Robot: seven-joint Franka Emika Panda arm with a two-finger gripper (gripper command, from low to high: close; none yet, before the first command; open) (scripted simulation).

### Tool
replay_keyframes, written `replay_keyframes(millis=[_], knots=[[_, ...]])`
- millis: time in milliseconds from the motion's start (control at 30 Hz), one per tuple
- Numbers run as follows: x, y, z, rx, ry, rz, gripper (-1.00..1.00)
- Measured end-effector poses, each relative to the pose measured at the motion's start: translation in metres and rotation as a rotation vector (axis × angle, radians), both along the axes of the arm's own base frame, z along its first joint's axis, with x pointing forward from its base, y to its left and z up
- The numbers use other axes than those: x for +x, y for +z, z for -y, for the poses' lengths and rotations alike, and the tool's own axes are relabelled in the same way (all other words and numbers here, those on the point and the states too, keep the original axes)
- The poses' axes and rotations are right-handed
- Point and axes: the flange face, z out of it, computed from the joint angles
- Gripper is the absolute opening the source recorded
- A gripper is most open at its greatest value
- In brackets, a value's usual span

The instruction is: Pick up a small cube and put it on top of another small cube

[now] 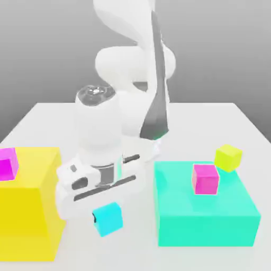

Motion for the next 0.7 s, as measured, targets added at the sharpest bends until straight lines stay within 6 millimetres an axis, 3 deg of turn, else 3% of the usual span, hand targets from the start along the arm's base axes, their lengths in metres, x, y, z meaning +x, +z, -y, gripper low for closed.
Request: replay_keyframes(millis=[67,200,400,467,567,600,700], knots=[[-0.005,0.021,-0.044,0.008,0.135,0.0,-1.0],[-0.023,0.063,-0.097,0.013,0.337,0.0,-1.0],[-0.078,0.12,-0.178,-0.008,0.679,0.007,-1.0],[-0.085,0.109,-0.186,-0.013,0.719,0.007,-1.0],[-0.087,0.075,-0.188,-0.015,0.73,0.008,-1.0],[-0.088,0.067,-0.188,-0.016,0.731,0.008,1.0],[-0.088,0.067,-0.188,-0.016,0.731,0.008,1.0]])
